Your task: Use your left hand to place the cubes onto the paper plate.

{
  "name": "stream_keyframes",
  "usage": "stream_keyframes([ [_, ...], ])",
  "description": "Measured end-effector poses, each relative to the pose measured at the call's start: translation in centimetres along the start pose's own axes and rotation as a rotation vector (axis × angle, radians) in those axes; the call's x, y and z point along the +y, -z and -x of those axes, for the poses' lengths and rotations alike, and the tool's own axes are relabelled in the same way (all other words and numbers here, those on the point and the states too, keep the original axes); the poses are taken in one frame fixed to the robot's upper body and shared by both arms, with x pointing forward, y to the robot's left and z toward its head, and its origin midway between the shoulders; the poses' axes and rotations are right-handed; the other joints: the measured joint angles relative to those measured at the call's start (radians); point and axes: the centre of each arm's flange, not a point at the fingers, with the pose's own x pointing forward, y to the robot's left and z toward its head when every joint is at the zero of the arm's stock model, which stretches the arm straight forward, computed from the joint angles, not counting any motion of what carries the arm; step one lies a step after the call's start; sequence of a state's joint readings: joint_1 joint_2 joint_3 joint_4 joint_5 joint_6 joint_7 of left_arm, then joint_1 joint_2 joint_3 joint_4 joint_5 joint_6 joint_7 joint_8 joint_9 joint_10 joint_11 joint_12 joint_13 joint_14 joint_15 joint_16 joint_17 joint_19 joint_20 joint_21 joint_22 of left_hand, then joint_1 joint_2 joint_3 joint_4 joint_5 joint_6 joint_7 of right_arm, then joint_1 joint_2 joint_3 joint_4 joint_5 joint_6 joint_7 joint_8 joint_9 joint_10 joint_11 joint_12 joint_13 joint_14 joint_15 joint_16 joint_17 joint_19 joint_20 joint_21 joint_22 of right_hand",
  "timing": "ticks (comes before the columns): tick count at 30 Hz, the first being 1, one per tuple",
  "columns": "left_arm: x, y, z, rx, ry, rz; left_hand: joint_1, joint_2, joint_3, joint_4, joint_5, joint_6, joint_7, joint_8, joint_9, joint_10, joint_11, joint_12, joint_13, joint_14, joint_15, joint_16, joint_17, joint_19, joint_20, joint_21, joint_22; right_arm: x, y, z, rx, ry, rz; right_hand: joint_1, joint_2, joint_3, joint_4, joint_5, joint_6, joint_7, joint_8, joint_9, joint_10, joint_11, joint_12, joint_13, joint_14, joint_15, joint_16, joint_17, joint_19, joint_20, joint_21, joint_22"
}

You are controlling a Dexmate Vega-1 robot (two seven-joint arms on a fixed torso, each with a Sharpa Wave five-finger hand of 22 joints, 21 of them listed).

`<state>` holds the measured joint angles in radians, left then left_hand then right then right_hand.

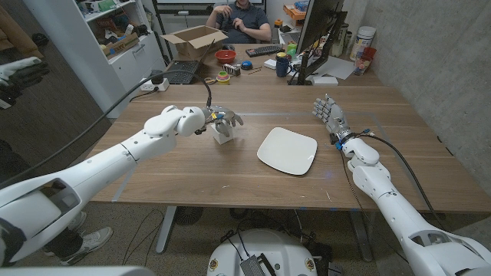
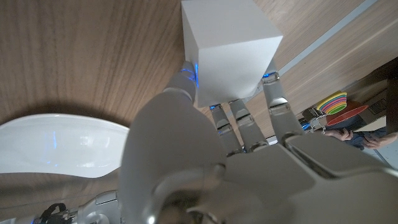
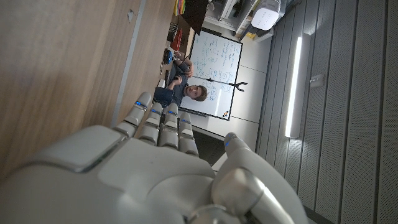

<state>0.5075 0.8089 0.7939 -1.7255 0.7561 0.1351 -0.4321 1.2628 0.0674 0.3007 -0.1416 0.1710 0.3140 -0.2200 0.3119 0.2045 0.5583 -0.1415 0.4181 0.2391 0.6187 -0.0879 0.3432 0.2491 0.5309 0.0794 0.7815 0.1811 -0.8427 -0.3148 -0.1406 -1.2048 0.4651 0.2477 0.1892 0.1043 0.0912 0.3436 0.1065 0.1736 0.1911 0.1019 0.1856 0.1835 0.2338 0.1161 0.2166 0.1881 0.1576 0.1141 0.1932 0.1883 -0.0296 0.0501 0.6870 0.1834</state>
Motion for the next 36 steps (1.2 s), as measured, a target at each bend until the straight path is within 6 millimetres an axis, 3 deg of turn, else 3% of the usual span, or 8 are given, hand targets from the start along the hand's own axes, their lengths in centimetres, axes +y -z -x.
stream_keyframes([
  [7, 0.0, -0.1, 0.1, 0.01, -0.017, -0.002, 0.0, 0.0, 0.014, 0.0, 0.007, 0.146, 0.003, 0.025, 0.0, 0.106, -0.016, 0.103, 0.06, 0.045, -0.032, 0.051, 0.081, 0.032, 0.032, 0.052, 0.0, 0.0, -0.1, 0.0, -0.002, 0.001, 0.004, 0.0, 0.0, 0.0, 0.0, 0.0, 0.0, 0.0, 0.0, 0.0, 0.0, 0.0, 0.0, 0.0, 0.0, 0.0, 0.0, 0.0, 0.0, 0.0, 0.0, 0.0],
  [15, 0.1, -0.1, 0.3, 0.028, -0.039, -0.009, 0.05, -0.05, -0.009, -0.02, 0.008, 0.315, 0.011, 0.051, 0.012, 0.119, -0.005, 0.169, 0.116, 0.15, -0.038, 0.064, 0.109, 0.059, 0.058, 0.142, 0.012, 0.0, -0.1, 0.1, -0.004, -0.001, 0.009, 0.0, 0.0, 0.0, 0.0, 0.0, 0.0, 0.0, 0.0, 0.0, 0.0, 0.0, 0.0, 0.0, 0.0, 0.0, 0.0, 0.0, 0.0, 0.0, 0.0, 0.0],
  [18, 0.2, -0.1, 0.4, 0.036, -0.047, -0.009, 0.06, -0.06, -0.019, -0.016, 0.008, 0.356, 0.019, 0.059, 0.015, 0.114, 0.001, 0.181, 0.131, 0.177, -0.038, 0.064, 0.11, 0.066, 0.066, 0.173, 0.019, 0.0, -0.2, 0.1, -0.005, -0.002, 0.011, 0.0, 0.0, 0.0, 0.0, 0.0, 0.0, 0.0, 0.0, 0.0, 0.0, 0.0, 0.0, 0.0, 0.0, 0.0, 0.0, 0.0, 0.0, 0.0, 0.0, 0.0],
  [28, 0.2, -0.5, 0.8, 0.041, -0.07, -0.006, 0.077, -0.077, -0.023, -0.017, 0.008, 0.423, 0.045, 0.074, 0.021, 0.118, 0.004, 0.203, 0.153, 0.236, -0.042, 0.066, 0.113, 0.082, 0.082, 0.233, 0.031, -0.1, -0.3, 0.2, -0.007, 0.001, 0.015, 0.0, 0.0, 0.0, 0.0, 0.004, 0.0, 0.0, 0.0, 0.0, 0.0, 0.0, 0.0, 0.0, 0.0, 0.0, 0.0, 0.0, 0.0, 0.0, 0.0, 0.0],
  [36, 0.6, -0.4, 1.3, 0.062, -0.133, -0.007, 0.082, -0.082, -0.026, -0.017, 0.008, 0.438, 0.047, 0.074, 0.021, 0.118, 0.004, 0.211, 0.158, 0.267, -0.042, 0.066, 0.114, 0.082, 0.082, 0.258, 0.036, -0.1, -0.4, 0.3, -0.006, 0.0, 0.021, -0.004, -0.004, 0.0, 0.0, 0.004, 0.0, 0.0, 0.0, 0.0, 0.0, 0.0, 0.0, 0.0, 0.0, 0.0, 0.0, 0.0, 0.0, 0.0, -0.007, 0.0],
])
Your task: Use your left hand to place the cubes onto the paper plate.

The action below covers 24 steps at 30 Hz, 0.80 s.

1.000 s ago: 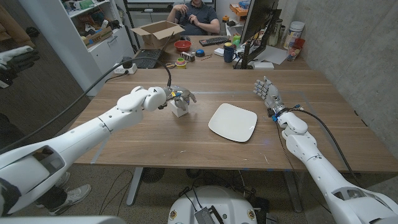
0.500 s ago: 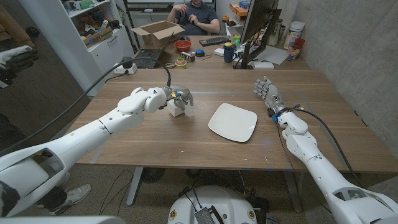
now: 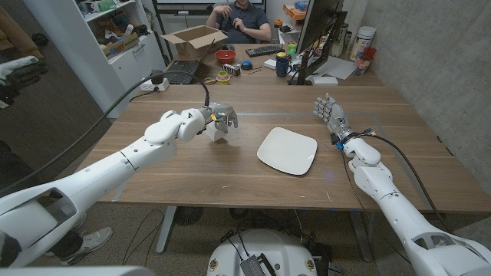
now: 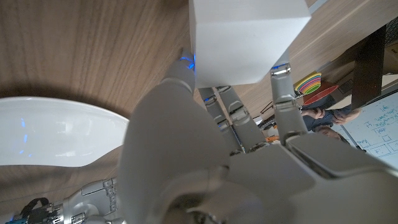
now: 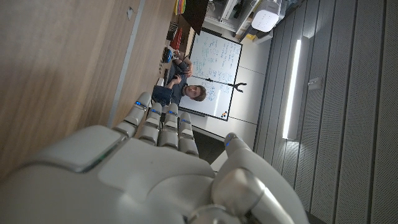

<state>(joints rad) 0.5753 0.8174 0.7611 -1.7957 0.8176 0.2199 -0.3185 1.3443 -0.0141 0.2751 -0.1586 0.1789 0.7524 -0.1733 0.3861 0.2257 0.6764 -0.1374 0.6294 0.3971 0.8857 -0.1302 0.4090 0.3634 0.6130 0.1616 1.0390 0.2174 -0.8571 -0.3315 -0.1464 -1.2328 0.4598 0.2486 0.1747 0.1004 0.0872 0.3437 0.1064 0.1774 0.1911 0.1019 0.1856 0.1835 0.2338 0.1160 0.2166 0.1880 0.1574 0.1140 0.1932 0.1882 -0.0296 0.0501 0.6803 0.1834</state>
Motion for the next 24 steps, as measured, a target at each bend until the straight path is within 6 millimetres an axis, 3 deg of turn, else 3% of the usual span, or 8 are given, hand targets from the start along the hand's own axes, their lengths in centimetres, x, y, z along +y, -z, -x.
stream_keyframes([
  [24, 1.2, 0.4, 1.6, 0.054, -0.202, 0.036, 0.009, -0.009, -0.004, 0.001, -0.003, 0.018, 0.003, 0.0, 0.005, -0.015, -0.004, 0.007, 0.009, 0.039, -0.004, 0.012, 0.0, 0.007, 0.007, 0.041, 0.004, 0.3, -0.1, 0.1, 0.002, -0.002, 0.007, 0.0, 0.0, 0.0, 0.0, 0.0, 0.0, 0.0, 0.0, 0.0, 0.0, 0.0, 0.0, 0.0, 0.0, 0.0, 0.0, 0.0, 0.0, 0.0, -0.004, 0.0],
])
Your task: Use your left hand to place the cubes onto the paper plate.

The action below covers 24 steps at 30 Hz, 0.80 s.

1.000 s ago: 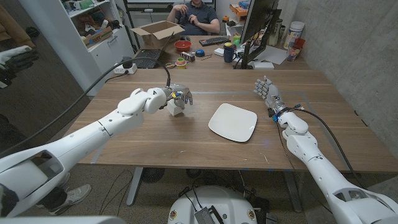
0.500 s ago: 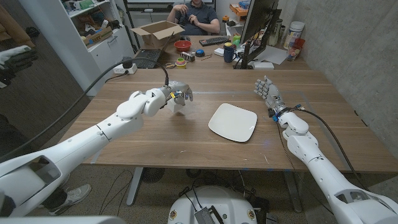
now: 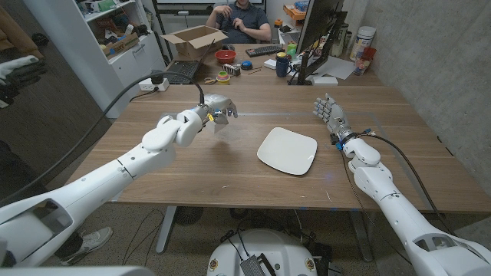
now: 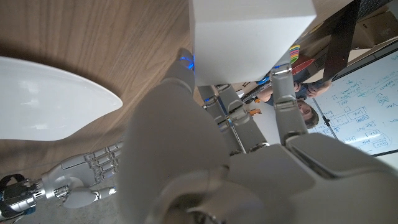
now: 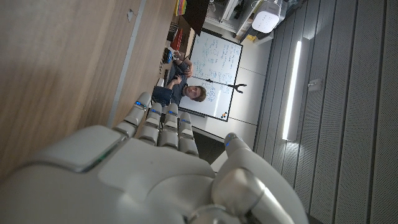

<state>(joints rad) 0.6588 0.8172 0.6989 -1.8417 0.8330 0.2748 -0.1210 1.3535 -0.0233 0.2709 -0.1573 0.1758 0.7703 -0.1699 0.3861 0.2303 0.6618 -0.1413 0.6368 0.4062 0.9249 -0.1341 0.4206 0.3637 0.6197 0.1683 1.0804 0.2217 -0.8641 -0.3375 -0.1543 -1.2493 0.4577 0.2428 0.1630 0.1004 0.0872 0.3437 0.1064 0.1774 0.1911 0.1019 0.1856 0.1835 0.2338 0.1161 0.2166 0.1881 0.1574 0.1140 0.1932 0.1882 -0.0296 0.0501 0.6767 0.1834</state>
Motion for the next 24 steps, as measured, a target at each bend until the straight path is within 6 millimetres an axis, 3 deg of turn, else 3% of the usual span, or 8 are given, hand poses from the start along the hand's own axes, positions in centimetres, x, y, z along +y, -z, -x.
stream_keyframes([
  [24, 0.46, 0.31, 0.6, 0.033, -0.202, 0.056, 0.004, -0.004, -0.008, 0.006, -0.002, 0.014, -0.014, -0.008, 0.005, -0.005, -0.005, 0.008, 0.0, 0.043, -0.004, -0.011, 0.001, -0.001, -0.001, 0.041, -0.006, -0.19, -0.21, -0.12, 0.005, 0.005, 0.018, 0.0, 0.0, 0.0, 0.0, 0.0, 0.0, 0.0, 0.0, 0.0, 0.0, 0.0, 0.0, 0.0, 0.0, 0.0, 0.0, 0.0, 0.006, 0.006, -0.007, 0.0],
])
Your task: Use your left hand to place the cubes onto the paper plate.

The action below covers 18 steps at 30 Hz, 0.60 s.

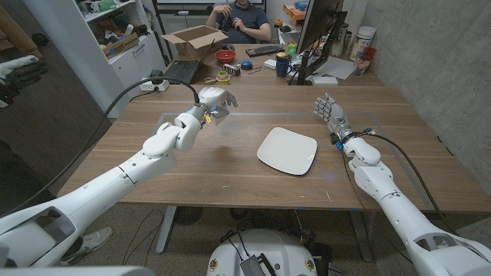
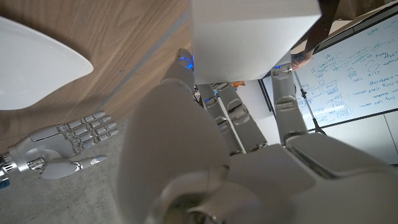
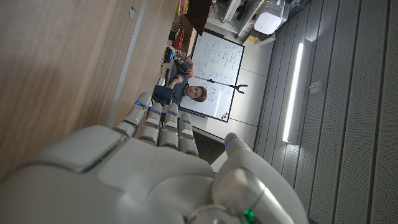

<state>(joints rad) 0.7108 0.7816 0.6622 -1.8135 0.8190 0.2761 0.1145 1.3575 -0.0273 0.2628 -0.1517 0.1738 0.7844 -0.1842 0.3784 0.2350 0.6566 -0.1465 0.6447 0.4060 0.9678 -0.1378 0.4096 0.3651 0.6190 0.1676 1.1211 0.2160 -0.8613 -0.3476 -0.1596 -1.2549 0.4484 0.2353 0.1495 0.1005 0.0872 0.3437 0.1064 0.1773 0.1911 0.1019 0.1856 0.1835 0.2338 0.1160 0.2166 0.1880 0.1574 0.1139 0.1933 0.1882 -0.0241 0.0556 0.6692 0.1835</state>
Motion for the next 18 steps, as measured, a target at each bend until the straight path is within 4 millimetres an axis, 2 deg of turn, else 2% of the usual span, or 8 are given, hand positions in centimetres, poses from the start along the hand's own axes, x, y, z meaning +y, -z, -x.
stream_keyframes([
  [18, -0.23, -0.35, -0.42, -0.015, -0.067, 0.066, 0.0, 0.0, -0.004, 0.004, -0.003, 0.015, 0.004, 0.0, 0.0, 0.005, -0.013, 0.008, -0.003, 0.012, -0.005, -0.01, 0.022, 0.0, 0.0, 0.026, -0.002, -0.33, -0.24, 0.32, 0.002, -0.003, 0.017, 0.0, 0.0, 0.0, 0.0, 0.0, 0.0, 0.0, 0.0, 0.0, 0.0, 0.0, 0.0, 0.0, 0.0, 0.0, 0.0, -0.002, 0.0, 0.0, -0.002, 0.0],
])
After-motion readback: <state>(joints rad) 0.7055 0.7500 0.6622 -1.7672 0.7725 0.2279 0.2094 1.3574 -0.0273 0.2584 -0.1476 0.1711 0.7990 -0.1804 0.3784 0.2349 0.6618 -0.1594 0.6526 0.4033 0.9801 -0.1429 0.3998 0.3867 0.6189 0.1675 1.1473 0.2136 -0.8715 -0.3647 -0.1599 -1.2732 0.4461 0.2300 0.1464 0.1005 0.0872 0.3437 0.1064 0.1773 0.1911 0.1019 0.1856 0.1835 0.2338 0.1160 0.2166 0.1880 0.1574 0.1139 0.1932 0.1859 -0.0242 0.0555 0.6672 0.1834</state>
